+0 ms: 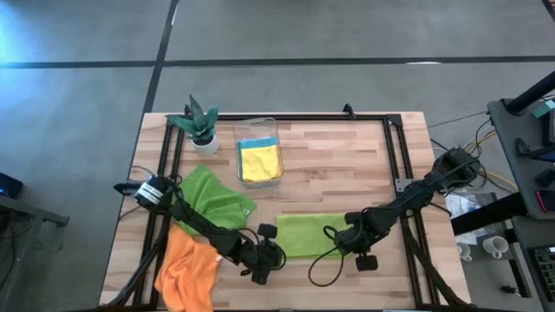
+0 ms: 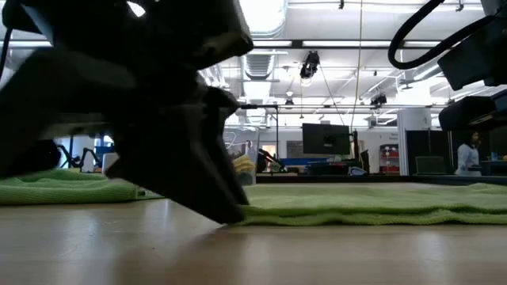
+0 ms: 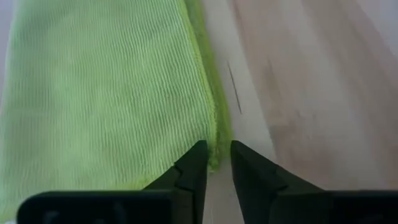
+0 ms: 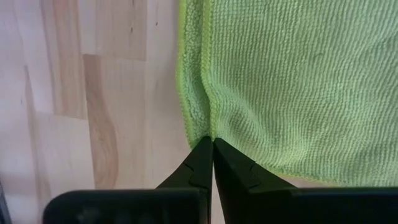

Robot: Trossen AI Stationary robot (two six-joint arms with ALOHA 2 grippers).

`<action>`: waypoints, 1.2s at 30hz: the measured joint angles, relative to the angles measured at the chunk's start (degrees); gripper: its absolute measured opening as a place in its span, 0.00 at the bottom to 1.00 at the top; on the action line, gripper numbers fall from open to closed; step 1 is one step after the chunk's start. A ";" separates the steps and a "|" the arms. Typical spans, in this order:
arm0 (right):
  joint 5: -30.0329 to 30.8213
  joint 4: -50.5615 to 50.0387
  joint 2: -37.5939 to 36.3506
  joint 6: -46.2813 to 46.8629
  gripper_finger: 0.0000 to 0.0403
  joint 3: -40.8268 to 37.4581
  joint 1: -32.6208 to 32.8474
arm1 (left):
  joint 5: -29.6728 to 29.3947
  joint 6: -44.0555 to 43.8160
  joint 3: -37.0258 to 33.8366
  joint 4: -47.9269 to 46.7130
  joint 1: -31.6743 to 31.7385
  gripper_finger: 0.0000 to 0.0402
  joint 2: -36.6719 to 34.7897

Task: Fold microfiber towels
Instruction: Fold the light green microfiber cloth

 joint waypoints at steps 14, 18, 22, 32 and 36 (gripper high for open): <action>0.16 -0.12 0.00 -0.05 0.02 -0.09 0.00 | -1.16 -2.22 0.66 -0.87 0.25 0.07 0.25; 0.29 -0.13 0.00 0.51 0.03 -0.09 0.00 | -1.07 -2.66 1.28 -0.83 0.26 0.01 0.25; 0.63 -0.42 0.00 0.74 0.07 0.98 0.02 | -1.16 -2.70 2.16 -1.04 0.56 0.00 -0.64; 11.28 0.03 0.13 1.76 0.26 2.21 2.73 | -9.16 -8.92 2.31 -4.63 2.40 0.00 -5.44; 19.32 1.60 0.39 3.42 0.30 2.14 5.10 | -9.22 -11.88 2.30 -5.59 3.16 0.00 -5.55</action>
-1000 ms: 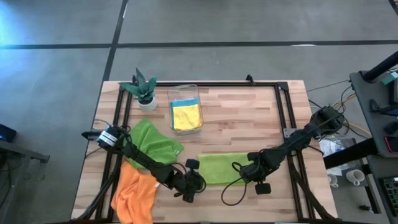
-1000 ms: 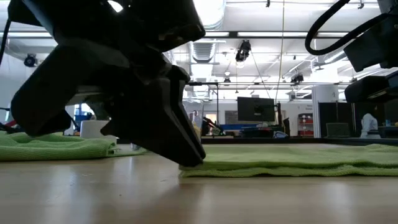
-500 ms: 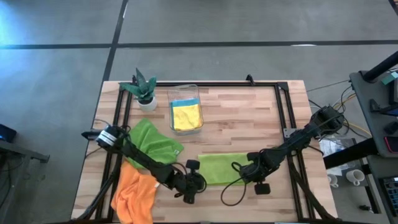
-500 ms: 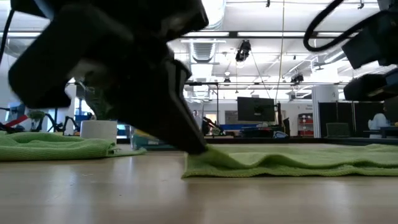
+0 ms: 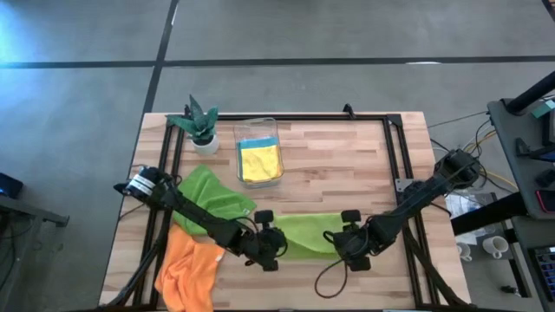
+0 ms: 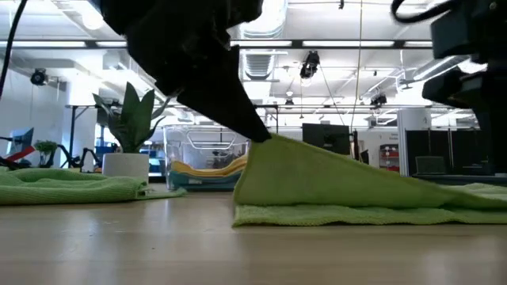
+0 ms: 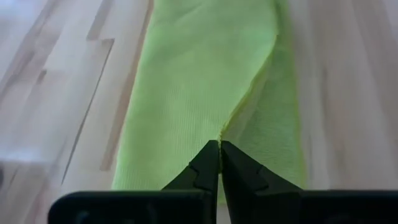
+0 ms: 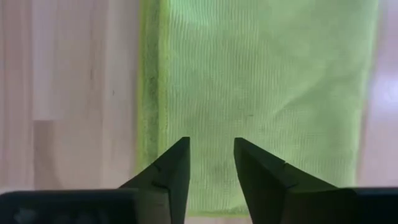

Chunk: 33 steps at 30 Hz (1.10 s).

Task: Fold microfiber towels
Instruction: Fold the light green microfiber cloth

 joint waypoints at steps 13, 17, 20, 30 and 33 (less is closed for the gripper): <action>3.01 2.97 3.69 7.65 0.48 -0.04 2.55 | -0.96 -6.94 -1.69 -2.60 1.97 0.00 -0.02; 1.97 2.97 4.55 8.46 0.48 -0.09 2.53 | -0.87 -6.99 -1.79 -2.56 1.97 0.00 -0.02; 1.78 2.61 4.57 9.37 0.46 -0.09 2.53 | -0.76 -6.92 -1.79 -2.57 1.97 0.00 -0.02; -0.05 -3.00 4.57 12.00 0.26 -0.94 2.53 | -0.69 -6.89 -1.90 -2.96 1.93 0.00 -0.02; -0.23 -3.15 4.40 11.20 0.17 -0.92 2.53 | -0.64 -6.88 -1.90 -2.97 1.93 0.00 -0.02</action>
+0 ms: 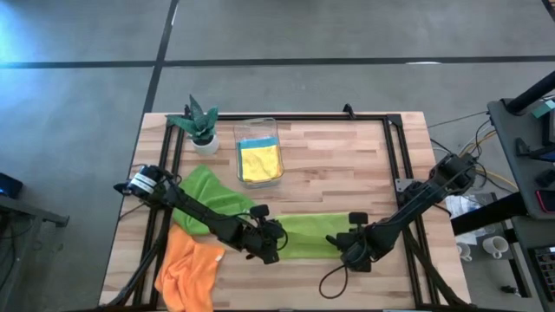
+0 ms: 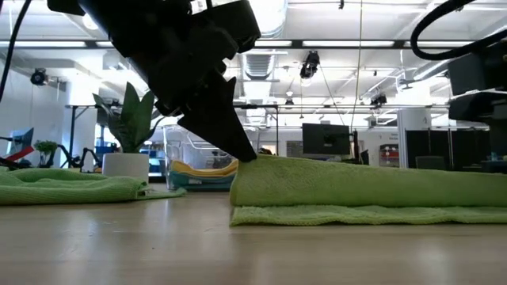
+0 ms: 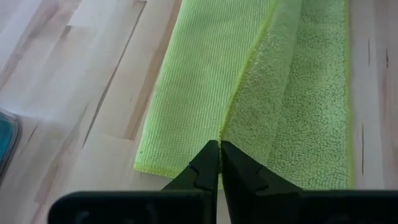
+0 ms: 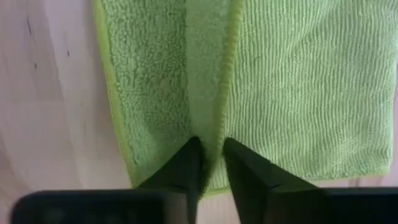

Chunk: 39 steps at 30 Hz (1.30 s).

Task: Fold microfiber towels
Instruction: Fold the light green microfiber cloth

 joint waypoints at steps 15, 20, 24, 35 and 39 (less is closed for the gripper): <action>4.09 -12.61 -3.06 -5.63 0.02 3.29 -0.11 | -2.19 0.80 -0.02 -2.40 0.00 0.00 -5.71; 7.22 -17.12 -2.79 -9.32 0.02 4.76 -0.15 | -4.53 4.06 0.10 -0.79 0.41 0.00 -6.73; 9.14 -18.66 -3.07 -13.15 0.02 6.93 -0.89 | -4.58 4.79 0.57 -0.56 1.21 0.00 -6.77; 20.15 -28.41 -3.96 -20.68 0.02 7.81 -7.08 | -4.74 13.14 0.98 -1.68 5.49 0.00 -7.72; 19.90 -31.34 -4.46 -19.27 0.02 9.07 -8.81 | -2.97 14.08 1.40 -1.54 6.43 0.00 -10.20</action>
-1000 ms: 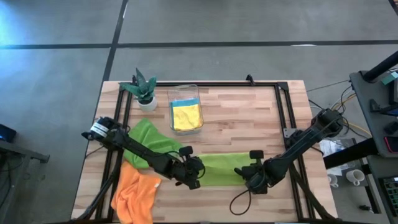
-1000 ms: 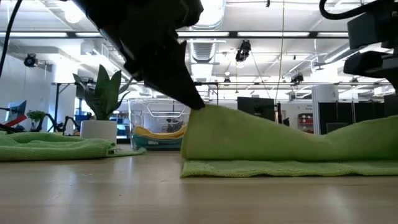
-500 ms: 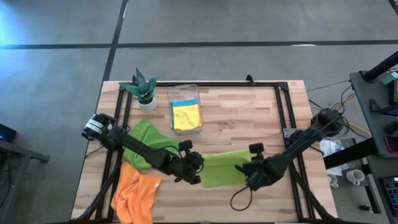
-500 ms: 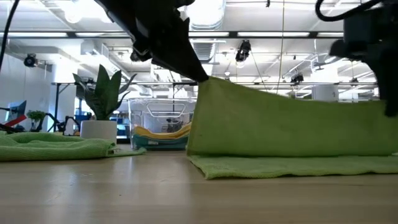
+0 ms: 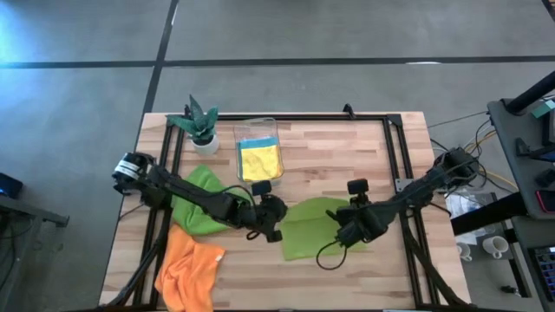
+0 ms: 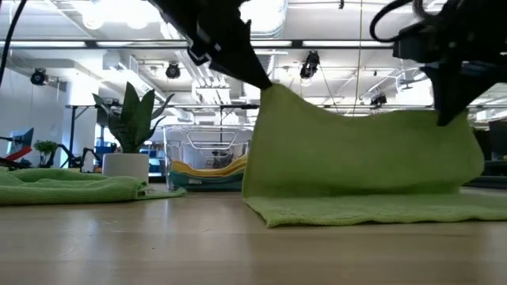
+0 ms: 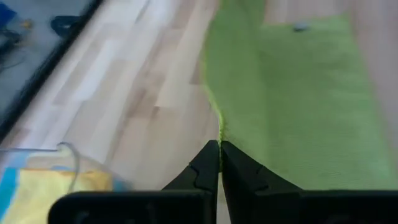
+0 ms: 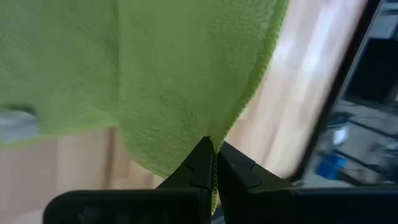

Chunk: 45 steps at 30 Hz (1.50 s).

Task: Fold microfiber towels
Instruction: Fold the light green microfiber cloth

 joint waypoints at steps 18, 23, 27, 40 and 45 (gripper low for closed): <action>-18.69 8.64 -0.38 0.81 0.02 0.29 5.53 | 19.78 -0.50 -0.81 5.23 -3.75 0.00 4.84; -20.31 9.59 0.00 0.96 0.02 0.17 5.61 | 22.39 -0.51 -1.10 6.66 -4.05 0.00 4.84; -21.18 12.40 0.01 0.74 0.02 -0.77 5.70 | 25.40 -0.51 -1.60 10.00 -4.17 0.00 5.71; -22.79 16.49 0.05 0.80 0.02 -3.19 6.08 | 29.24 -0.59 -1.41 12.90 -4.39 0.00 11.18; -23.33 18.48 0.10 1.00 0.02 -3.64 6.21 | 29.60 -0.63 -1.55 13.10 -4.39 0.00 11.71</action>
